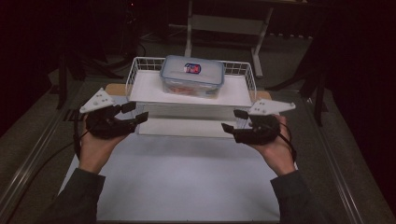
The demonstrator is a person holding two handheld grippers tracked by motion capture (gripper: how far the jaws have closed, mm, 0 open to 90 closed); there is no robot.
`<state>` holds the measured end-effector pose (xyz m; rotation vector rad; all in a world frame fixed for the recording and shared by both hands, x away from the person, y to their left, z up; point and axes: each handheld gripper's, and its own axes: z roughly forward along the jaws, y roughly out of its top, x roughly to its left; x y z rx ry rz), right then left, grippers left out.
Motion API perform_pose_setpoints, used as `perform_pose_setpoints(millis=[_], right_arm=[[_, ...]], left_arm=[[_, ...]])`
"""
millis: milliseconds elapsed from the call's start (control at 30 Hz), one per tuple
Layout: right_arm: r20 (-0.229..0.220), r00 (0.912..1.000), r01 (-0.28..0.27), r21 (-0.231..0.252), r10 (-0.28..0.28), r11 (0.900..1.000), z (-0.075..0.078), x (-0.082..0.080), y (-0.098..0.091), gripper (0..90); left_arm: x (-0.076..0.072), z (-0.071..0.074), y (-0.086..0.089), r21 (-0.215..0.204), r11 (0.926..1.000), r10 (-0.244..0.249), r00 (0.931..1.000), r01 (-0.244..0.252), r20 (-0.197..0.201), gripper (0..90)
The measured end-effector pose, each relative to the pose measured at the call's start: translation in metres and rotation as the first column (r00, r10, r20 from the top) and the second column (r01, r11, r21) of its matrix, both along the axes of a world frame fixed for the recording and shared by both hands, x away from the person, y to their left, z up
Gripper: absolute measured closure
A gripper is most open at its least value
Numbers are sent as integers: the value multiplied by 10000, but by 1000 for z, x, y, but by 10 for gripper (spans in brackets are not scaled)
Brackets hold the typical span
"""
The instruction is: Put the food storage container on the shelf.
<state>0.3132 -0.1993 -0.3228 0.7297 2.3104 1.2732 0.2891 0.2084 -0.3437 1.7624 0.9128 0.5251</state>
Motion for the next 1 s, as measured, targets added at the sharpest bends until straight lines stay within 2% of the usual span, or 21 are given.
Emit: perform_pose_setpoints(millis=[67, 200, 267, 367, 467, 533, 667, 700, 767, 833, 867, 933, 1000], right_arm=[[30, 10000, -58, -40, 58, 10000, -11, -10, -4, 372], [180, 9998, 80, -796, -66, 9968, -36, -30, -10, 369], [156, 9998, 126, -808, -113, 9966, -46, -38, -16, 368], [7, 9996, 292, -641, -292, 9975, -57, -48, -26, 364], [-38, 9983, 581, -391, -583, 9975, -67, -58, -38, 363], [-26, 9979, 652, -204, -653, 9977, -73, -62, -46, 359], [-46, 9968, 793, -236, -794, 9966, -85, -64, -54, 358], [-90, 9962, 866, -162, -867, 9961, -89, -65, -56, 359], [-160, 9941, 1074, 308, -1070, 9937, -98, -70, -63, 354], [-212, 9922, 1240, 626, -1228, 9903, -105, -73, -67, 347], [-212, 9922, 1240, 626, -1228, 9903, -105, -73, -67, 347], [-309, 9890, 1463, 718, -1444, 9866, -111, -75, -72, 341], [-226, 9879, 1546, 807, -1532, 9847, -114, -77, -75, 342]], left_arm=[[-10, -8, 6, 23, 9999, 133, 9999, -133, -50, 406], [-31, -24, 16, 222, 9994, 260, 9997, -260, -32, 409], [-40, -31, 20, 313, 9990, 304, 9995, -304, 34, 409], [-54, -45, 27, 526, 9981, 314, 9995, -312, -19, 408], [-64, -58, 34, 425, 9983, 401, 9991, -396, -125, 409], [-73, -67, 38, 544, 9974, 465, 9989, -462, -38, 408], [-83, -77, 43, 395, 9986, 345, 9994, -345, 0, 408], [-89, -84, 48, 216, 9992, 328, 9994, -329, 89, 408], [-91, -92, 52, -31, 9992, 403, 9992, -403, 82, 406], [-92, -98, 55, -67, 9989, 472, 9988, -473, -84, 405], [-92, -98, 55, -67, 9989, 472, 9988, -473, -84, 403], [-94, -107, 58, 82, 9982, 596, 9982, -595, -55, 403], [-94, -114, 60, 100, 9975, 704, 9974, -702, -163, 405]])
